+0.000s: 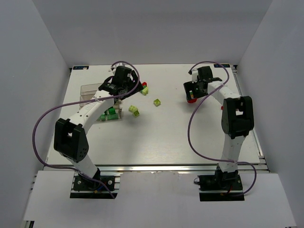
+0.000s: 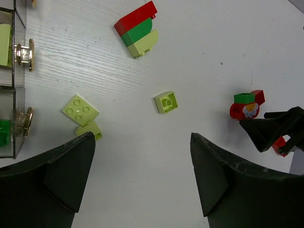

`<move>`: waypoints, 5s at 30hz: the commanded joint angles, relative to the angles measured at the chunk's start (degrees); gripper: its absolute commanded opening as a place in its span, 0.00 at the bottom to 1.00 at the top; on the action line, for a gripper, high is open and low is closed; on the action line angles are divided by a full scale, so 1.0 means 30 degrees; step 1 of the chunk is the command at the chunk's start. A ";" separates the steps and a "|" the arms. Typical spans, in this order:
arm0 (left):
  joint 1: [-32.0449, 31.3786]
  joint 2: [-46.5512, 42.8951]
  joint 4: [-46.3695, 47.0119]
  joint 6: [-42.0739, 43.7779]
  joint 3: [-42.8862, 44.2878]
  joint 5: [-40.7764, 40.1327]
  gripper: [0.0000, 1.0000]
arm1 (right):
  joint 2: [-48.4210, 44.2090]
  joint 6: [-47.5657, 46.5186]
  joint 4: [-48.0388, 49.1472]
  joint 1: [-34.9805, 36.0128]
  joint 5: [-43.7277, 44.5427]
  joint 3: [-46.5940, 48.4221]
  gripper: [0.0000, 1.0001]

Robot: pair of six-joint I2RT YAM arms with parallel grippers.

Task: Sort the legos into containers by color

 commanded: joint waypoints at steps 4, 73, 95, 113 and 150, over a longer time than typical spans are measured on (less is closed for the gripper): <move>-0.0042 -0.1395 0.0178 0.0117 -0.0319 -0.0410 0.91 | 0.1070 0.0753 -0.0624 0.0103 0.0408 0.1122 0.88; 0.0046 -0.3681 1.1017 -0.1465 -0.8787 1.3126 0.77 | -0.6077 -0.8943 0.2832 0.6285 -1.4621 -0.3387 0.00; 0.0017 -0.3417 1.1578 -0.1935 -0.9051 1.3801 0.09 | -0.6312 -0.8005 0.3681 0.6373 -1.4621 -0.3679 0.00; 0.6372 -0.7344 0.3207 0.0642 -0.9023 0.8859 0.00 | -0.6312 -0.8562 0.3975 0.6373 -1.3332 -0.4500 0.00; 0.8073 -0.3062 -0.0583 0.3017 -0.4715 -0.1405 0.78 | -0.4527 -0.7362 0.4589 0.7923 -1.1985 -0.1927 0.00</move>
